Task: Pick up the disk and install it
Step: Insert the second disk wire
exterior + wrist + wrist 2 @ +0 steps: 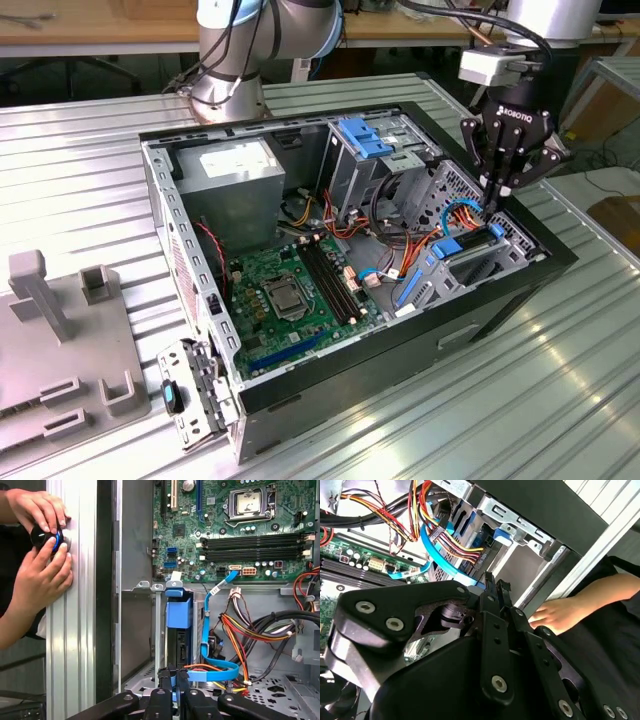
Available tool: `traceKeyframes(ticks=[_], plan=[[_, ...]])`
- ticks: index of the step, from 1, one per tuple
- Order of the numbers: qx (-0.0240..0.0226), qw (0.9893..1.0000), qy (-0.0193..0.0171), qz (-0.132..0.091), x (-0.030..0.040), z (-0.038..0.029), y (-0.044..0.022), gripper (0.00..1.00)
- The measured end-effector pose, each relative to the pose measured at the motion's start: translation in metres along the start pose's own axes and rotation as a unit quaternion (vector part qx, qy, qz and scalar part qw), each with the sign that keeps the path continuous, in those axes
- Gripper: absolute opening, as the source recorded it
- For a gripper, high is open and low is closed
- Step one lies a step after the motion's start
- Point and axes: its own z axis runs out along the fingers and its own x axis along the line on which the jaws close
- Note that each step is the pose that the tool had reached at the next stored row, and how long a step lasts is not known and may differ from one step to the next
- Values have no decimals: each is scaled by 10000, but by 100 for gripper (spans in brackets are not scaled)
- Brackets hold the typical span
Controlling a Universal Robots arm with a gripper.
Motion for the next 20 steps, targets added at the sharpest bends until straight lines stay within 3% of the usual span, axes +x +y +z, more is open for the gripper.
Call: traceKeyframes(ticks=[1,3,5,6,7,10,11,13,16,20], plan=[[1,10000,-58,2,10,6,0,16],[3,9996,-284,6,41,20,2,16],[5,9988,-484,11,78,36,5,16],[5,9985,-539,12,94,43,7,16],[6,9981,-620,15,118,55,14,16],[7,9969,-782,18,174,83,36,16],[8,9960,-893,21,233,114,51,16],[8,9955,-945,22,310,153,58,16],[9,9952,-974,23,337,171,62,16],[9,9942,-1075,25,350,222,70,16]])
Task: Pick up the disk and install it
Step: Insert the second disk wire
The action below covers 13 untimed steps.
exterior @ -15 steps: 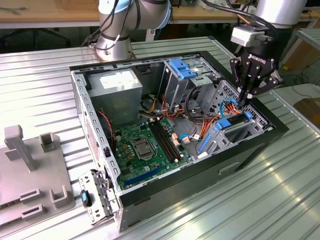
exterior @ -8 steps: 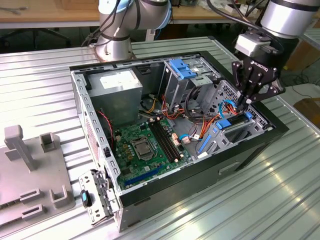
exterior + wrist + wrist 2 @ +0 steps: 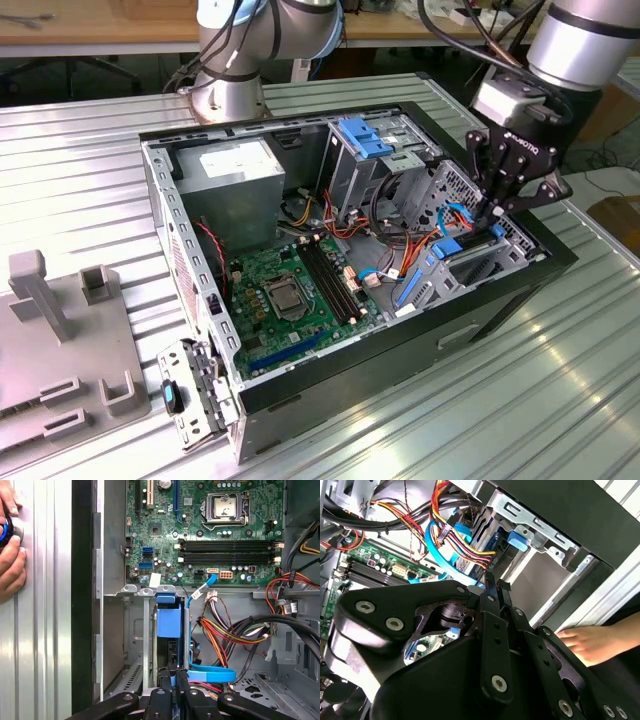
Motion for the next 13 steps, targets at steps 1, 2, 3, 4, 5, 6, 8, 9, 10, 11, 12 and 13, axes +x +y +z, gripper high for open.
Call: traceKeyframes(ticks=[1,2,3,4,5,6,8,9,10,11,12,13], plan=[[0,10000,-32,1,5,9,1,16],[1,10000,-58,2,7,15,1,16],[4,9999,-101,2,11,21,2,16],[20,9999,-124,5,11,27,5,16],[48,9999,-134,7,12,32,5,16],[70,9999,-137,9,13,38,5,16],[107,9998,-144,11,19,48,7,16],[115,9998,-154,6,22,54,10,16],[121,9998,-164,-5,23,59,14,16],[133,9997,-184,-36,25,67,22,16],[150,9997,-189,-59,25,67,32,16],[160,9997,-190,-62,25,67,41,16]])
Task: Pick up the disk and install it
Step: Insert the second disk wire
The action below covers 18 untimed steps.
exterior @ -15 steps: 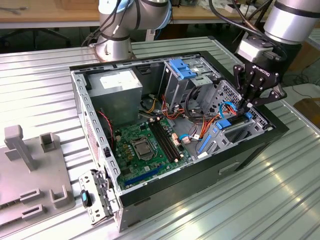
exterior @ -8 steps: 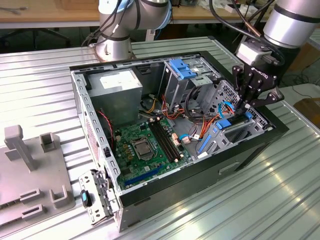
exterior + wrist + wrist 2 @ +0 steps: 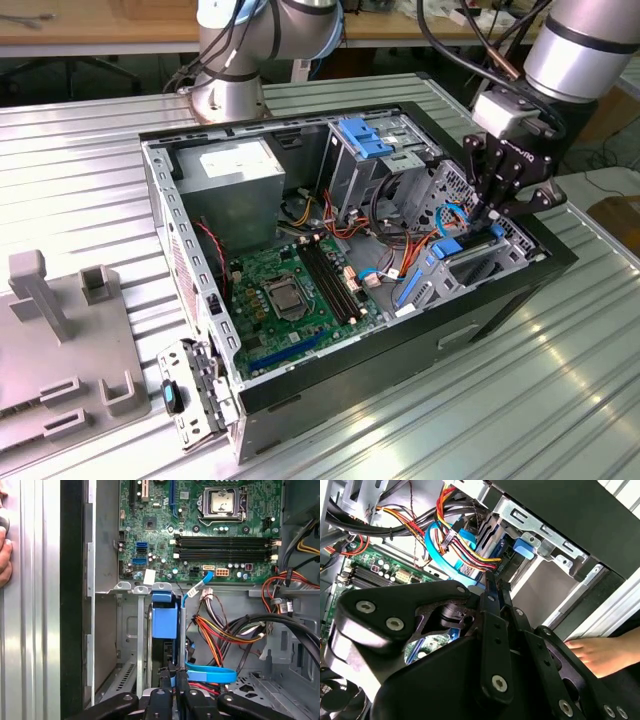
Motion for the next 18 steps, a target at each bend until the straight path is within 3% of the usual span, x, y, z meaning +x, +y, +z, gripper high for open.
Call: traceKeyframes(ticks=[3,5,7,8,18], plan=[[31,10000,0,-6,-1,-2,34,16],[151,9999,3,-7,-2,-4,74,16],[334,9994,7,-2,-2,-6,89,16],[366,9993,7,-3,-1,-5,93,16],[367,9993,6,-3,-2,-5,93,16]])
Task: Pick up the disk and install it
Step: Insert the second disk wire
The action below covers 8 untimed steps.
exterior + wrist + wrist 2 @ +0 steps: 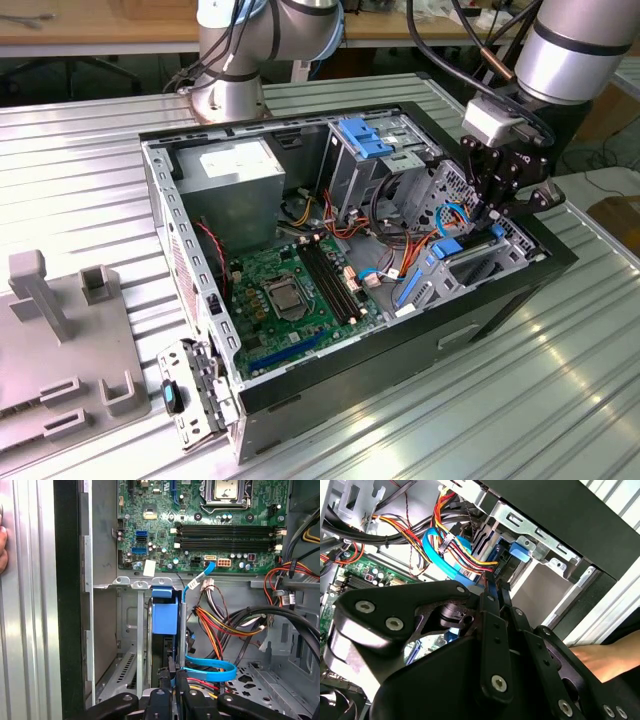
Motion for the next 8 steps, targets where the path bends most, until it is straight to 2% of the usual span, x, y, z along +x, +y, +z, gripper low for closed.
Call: traceKeyframes(ticks=[5,6,7,8], plan=[[1,10000,0,0,0,0,0,16],[1,10000,0,0,0,0,0,17],[1,10000,0,0,0,0,0,24],[1,10000,0,0,0,0,0,24]])
